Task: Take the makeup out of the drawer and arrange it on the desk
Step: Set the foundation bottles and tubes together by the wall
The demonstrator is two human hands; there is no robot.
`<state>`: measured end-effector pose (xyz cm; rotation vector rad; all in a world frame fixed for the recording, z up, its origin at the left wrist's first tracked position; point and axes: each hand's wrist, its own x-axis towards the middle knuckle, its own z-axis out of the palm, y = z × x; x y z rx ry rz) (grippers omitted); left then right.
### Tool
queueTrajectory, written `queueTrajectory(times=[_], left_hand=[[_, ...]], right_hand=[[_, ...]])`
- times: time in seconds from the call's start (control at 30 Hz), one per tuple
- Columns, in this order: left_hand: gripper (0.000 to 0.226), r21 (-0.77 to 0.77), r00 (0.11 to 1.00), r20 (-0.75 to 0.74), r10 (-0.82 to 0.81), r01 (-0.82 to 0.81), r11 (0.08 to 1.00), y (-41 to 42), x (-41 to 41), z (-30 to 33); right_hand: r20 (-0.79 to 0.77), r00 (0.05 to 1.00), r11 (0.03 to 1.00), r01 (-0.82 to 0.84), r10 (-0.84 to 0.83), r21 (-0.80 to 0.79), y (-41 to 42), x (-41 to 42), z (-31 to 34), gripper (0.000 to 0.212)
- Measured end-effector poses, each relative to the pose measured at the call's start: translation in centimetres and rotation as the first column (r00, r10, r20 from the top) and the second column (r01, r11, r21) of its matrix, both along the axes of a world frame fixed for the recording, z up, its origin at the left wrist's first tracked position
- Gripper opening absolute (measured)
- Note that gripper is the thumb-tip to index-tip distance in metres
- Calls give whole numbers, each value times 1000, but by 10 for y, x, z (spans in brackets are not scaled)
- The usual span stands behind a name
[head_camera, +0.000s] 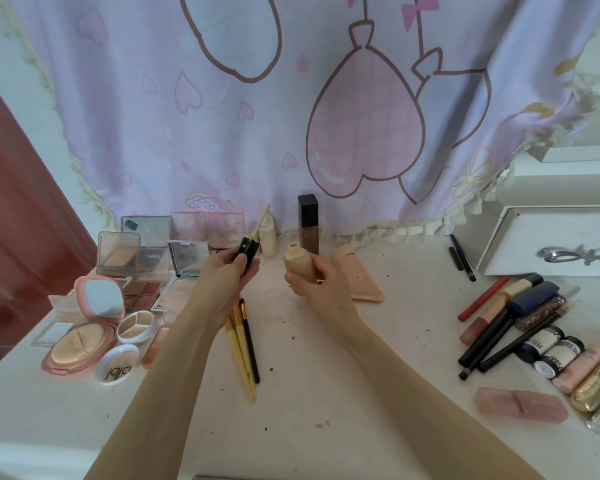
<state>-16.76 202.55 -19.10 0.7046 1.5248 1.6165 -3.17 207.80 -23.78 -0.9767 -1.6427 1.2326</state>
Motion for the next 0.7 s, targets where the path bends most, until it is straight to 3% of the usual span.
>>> queueTrajectory(times=[0.1, 0.2, 0.33, 0.5, 0.7], left_hand=[[33, -61, 982, -188, -17, 6, 998, 6, 1, -4], [35, -83, 975, -222, -30, 12, 996, 14, -3, -8], [33, -108, 918, -397, -9, -37, 993, 21, -8, -12], [30, -138, 898, -441, 6, -74, 988, 31, -15, -17], [29, -259, 749, -654, -106, -89, 962, 40, -22, -22]], right_hand=[[43, 998, 999, 49, -50, 21, 5, -14, -3, 36], [82, 993, 996, 83, -85, 27, 11, -26, -6, 32], [88, 984, 987, 149, -153, 53, 12, -37, -7, 35], [157, 956, 966, 231, -248, 117, 11, -49, -11, 43], [234, 931, 952, 241, -282, 190, 11, -59, -14, 31]])
